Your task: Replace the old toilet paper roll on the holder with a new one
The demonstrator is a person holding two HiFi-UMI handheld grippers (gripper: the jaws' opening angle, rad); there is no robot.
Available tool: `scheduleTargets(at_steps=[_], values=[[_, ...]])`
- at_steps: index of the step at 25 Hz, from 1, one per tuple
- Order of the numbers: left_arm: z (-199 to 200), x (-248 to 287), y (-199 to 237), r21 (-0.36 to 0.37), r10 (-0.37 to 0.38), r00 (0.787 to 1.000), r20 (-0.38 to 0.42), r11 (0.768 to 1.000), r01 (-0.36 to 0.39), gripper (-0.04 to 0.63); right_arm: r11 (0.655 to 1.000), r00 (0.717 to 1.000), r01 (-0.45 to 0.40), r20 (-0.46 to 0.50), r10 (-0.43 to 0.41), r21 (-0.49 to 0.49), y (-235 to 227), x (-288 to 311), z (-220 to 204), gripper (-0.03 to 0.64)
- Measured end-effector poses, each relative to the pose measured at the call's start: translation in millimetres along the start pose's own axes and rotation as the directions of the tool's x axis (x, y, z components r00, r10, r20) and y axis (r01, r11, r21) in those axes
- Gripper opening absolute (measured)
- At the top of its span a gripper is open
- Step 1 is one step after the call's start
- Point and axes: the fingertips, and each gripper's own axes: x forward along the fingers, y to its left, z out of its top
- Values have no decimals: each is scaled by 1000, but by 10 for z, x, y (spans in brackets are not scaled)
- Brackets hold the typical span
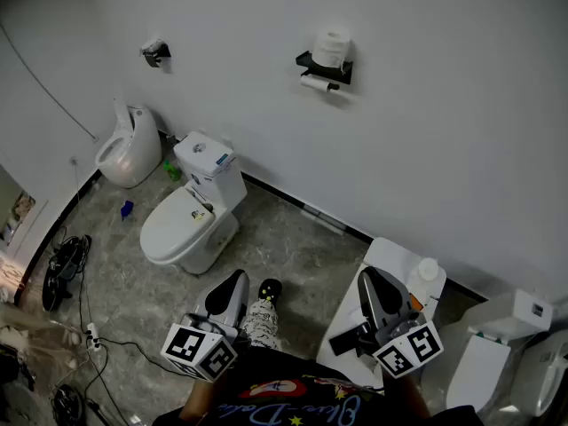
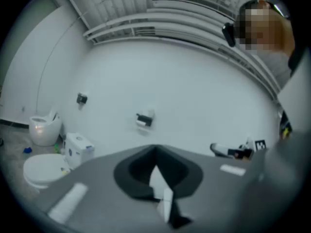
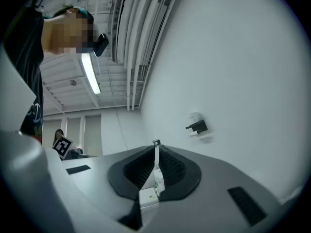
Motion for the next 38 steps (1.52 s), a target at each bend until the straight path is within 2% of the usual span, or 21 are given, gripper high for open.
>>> scheduleTargets(at_steps=[3,5,8,11,14,17,21,25,29,32,33,34,35,36,38], values=[[65,310,229,-16,-9,1000,18,1000,10,-12,1000,1000,-18,-5,18,-19,-97,282,-43,17],[129,597,345,-10,-48,999,24,999,48,-12,1000,1000,-5,-9,4,-27,-224,470,-80,17],[175,1168,592,-6,-114,993,34,993,115,-12,996,999,51,-5,-51,-69,-520,850,-106,17],[151,1808,998,-41,-155,988,-10,987,155,-12,991,993,116,13,-116,-71,-829,1386,-109,17],[290,2424,1308,-24,-225,974,-41,974,224,-12,988,989,144,49,-141,-64,-1073,1976,-61,17],[349,2973,1573,9,-295,953,-74,955,297,-12,974,976,210,71,-205,-85,-1448,2490,-77,17],[539,3602,1945,-17,-359,929,-88,933,359,-12,943,945,314,129,-299,-112,-1817,3065,60,17],[779,3984,2072,-16,-414,907,-82,910,414,-12,927,934,348,133,-331,-137,-1847,3426,239,17],[757,4240,2073,-35,-429,898,-102,903,428,-12,933,938,341,110,-329,-117,-1960,3605,216,17],[799,4446,1978,-16,-450,886,-110,892,452,-12,929,933,355,109,-344,-105,-2097,3652,264,17],[819,4506,1953,-32,-462,881,-105,887,461,-12,928,932,356,112,-344,-110,-2107,3654,294,16],[837,4570,1937,-80,-476,874,-92,879,470,-11,927,931,357,116,-345,-115,-2111,3649,318,17],[855,4646,1935,-159,-492,868,-66,864,477,-11,925,930,361,117,-348,-118,-2120,3637,331,17],[871,4742,1940,-254,-504,863,-33,840,480,-8,922,928,367,111,-355,-120,-2140,3620,331,17],[866,4972,1947,-407,-523,852,29,772,488,29,913,922,386,87,-377,-130,-2201,3574,313,17]])
